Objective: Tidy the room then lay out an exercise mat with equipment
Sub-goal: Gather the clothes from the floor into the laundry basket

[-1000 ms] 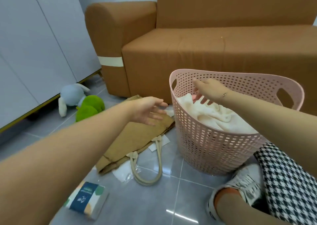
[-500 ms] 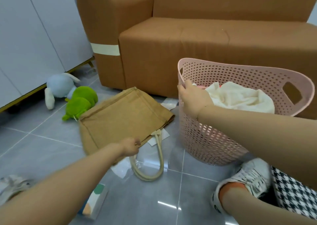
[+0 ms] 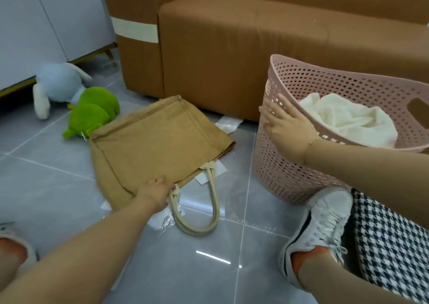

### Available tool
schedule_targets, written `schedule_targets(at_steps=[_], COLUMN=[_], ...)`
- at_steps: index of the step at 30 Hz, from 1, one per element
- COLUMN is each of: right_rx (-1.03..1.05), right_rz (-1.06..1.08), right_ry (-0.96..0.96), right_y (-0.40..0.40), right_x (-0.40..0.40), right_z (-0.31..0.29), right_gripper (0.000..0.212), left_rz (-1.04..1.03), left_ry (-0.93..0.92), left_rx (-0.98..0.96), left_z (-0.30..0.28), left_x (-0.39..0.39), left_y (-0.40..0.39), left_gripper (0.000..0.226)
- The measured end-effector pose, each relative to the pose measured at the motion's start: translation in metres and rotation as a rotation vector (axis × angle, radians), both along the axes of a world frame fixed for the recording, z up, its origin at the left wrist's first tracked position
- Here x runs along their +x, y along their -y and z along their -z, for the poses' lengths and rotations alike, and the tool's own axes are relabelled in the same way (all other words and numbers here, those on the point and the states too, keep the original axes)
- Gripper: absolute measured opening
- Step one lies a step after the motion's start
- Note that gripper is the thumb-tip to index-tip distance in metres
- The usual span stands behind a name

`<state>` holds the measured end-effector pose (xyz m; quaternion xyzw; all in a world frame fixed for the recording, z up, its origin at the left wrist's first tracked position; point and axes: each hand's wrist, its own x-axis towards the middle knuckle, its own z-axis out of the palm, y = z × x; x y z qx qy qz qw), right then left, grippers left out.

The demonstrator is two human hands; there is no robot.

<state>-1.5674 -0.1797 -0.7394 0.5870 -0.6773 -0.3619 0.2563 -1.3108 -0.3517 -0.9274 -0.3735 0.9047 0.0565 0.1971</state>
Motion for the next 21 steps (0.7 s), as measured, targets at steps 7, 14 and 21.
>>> schedule_targets(at_steps=[7,14,21], right_rx=[0.176,0.184,0.095], right_rz=[-0.069,-0.097,0.085], right_ry=[0.246,0.447,0.794], right_y=[0.016,0.042,0.072], right_x=[0.040,0.060,0.089], right_z=[0.037,0.044,0.028], right_gripper=[0.033,0.035,0.068], left_rz=[-0.013,-0.456,-0.605], left_ry=[-0.187,-0.669,-0.952], left_rx=[0.003,0.106,0.587], left_z=[-0.004,-0.129,-0.208], left_x=[0.002,-0.004,0.050], left_y=[0.008,0.061,0.061], left_gripper=[0.023,0.038,0.034])
